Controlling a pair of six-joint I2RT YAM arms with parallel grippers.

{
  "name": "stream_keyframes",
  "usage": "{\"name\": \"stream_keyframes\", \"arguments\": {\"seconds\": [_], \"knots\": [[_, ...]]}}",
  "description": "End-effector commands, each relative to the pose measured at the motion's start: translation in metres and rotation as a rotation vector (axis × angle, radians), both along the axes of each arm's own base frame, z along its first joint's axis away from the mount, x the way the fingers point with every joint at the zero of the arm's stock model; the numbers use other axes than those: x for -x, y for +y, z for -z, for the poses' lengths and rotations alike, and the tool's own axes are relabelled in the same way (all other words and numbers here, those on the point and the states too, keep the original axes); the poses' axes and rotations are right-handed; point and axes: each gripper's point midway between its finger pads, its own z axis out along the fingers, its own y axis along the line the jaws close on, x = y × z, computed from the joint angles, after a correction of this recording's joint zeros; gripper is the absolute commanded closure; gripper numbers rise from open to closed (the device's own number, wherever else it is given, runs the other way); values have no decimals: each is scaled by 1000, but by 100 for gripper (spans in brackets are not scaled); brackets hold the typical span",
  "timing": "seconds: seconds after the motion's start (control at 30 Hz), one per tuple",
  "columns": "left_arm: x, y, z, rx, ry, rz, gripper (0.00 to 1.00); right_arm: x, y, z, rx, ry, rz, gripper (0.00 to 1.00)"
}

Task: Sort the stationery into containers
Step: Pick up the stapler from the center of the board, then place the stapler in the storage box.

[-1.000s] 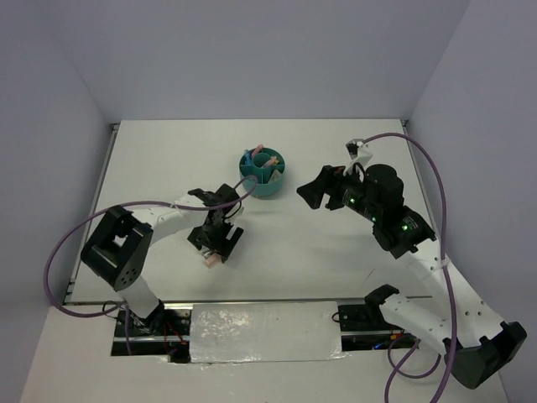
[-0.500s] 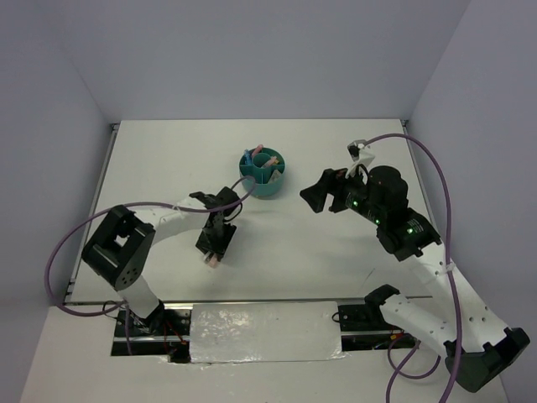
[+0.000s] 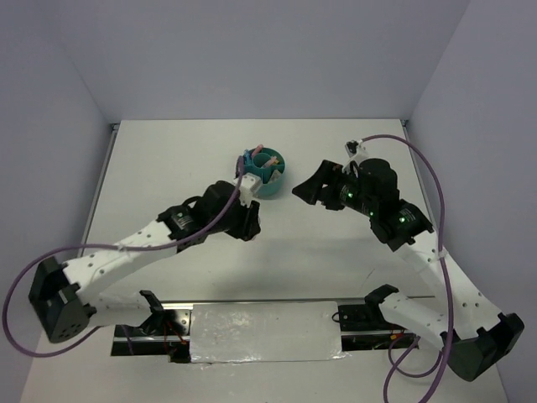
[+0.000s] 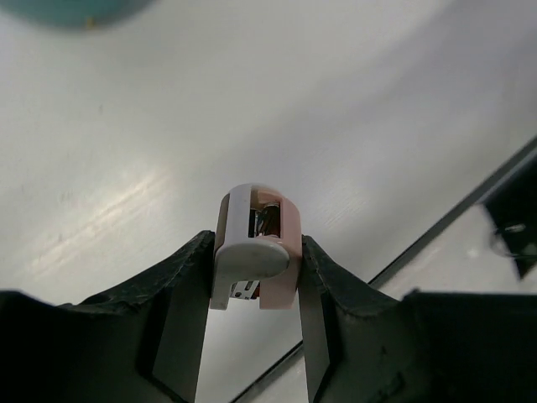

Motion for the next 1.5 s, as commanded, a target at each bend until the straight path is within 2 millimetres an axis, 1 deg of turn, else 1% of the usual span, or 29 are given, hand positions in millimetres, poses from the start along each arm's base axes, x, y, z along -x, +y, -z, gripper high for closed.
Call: {"name": "stream_keyframes", "arguments": {"seconds": [0.0, 0.03, 0.07, 0.1, 0.13, 0.17, 0.2, 0.23, 0.3, 0.33, 0.37, 0.4, 0.43, 0.47, 0.5, 0.57, 0.6, 0.63, 0.7, 0.73, 0.97, 1.03, 1.07, 1.1, 1.17, 1.2, 1.27, 1.37, 1.47], "knots": [[-4, -25, -69, 257, -191, 61, 100, 14, 5, -22, -194, 76, 53, 17], [3, -24, -86, 312, -229, 84, 100, 15, 7, -21, -214, 105, 57, 19], [9, -31, -103, 377, -257, 135, 100, 20, 10, -22, -215, 130, 32, 20], [15, -34, -112, 407, -276, 174, 100, 22, 18, -15, -197, 169, 6, 20], [20, -35, -123, 436, -295, 203, 100, 23, 23, -24, -185, 160, -23, 21], [29, -40, -130, 462, -294, 258, 100, 29, 24, -15, -143, 205, -38, 21], [32, -41, -135, 469, -310, 293, 100, 28, 30, -13, -117, 216, -52, 22], [36, -43, -141, 480, -318, 324, 100, 34, 37, -23, -109, 189, -92, 23], [43, -46, -142, 480, -321, 379, 100, 38, 44, -30, -111, 181, -114, 25], [44, -47, -145, 483, -326, 393, 100, 43, 51, -41, -120, 155, -144, 29], [46, -47, -145, 480, -334, 415, 100, 43, 53, -42, -108, 158, -143, 29], [47, -46, -146, 478, -342, 423, 100, 45, 56, -51, -108, 136, -155, 30], [48, -46, -147, 475, -350, 426, 100, 51, 60, -52, -95, 140, -173, 31], [46, -44, -146, 465, -363, 426, 100, 51, 63, -53, -86, 141, -180, 31], [47, -43, -147, 461, -369, 430, 100, 51, 64, -58, -82, 124, -182, 32], [46, -42, -146, 447, -380, 437, 100, 55, 70, -52, -44, 149, -207, 33], [47, -42, -147, 445, -382, 444, 100, 57, 72, -55, -29, 141, -224, 33], [47, -42, -146, 436, -385, 452, 100, 60, 76, -46, 8, 172, -240, 33], [48, -44, -147, 430, -383, 466, 100, 63, 82, -46, 36, 163, -264, 33], [48, -44, -146, 424, -382, 470, 100, 65, 85, -35, 78, 189, -273, 34], [50, -43, -150, 436, -403, 483, 100, 60, 89, -23, 154, 192, -258, 35], [50, -42, -149, 431, -402, 479, 100, 63, 95, -21, 147, 201, -287, 41], [49, -42, -147, 425, -398, 474, 100, 65, 98, -21, 145, 202, -297, 48], [47, -41, -146, 419, -401, 470, 100, 67, 102, -19, 150, 206, -311, 51], [45, -40, -141, 400, -394, 457, 100, 70, 106, -21, 159, 203, -330, 56], [45, -39, -141, 395, -398, 458, 100, 74, 109, -17, 174, 214, -350, 58], [43, -39, -136, 377, -388, 456, 100, 77, 113, -19, 178, 210, -372, 61], [41, -39, -130, 351, -384, 454, 100, 84, 121, -9, 209, 249, -423, 61], [38, -36, -131, 342, -394, 439, 100, 85, 122, -11, 222, 241, -429, 57]]}}
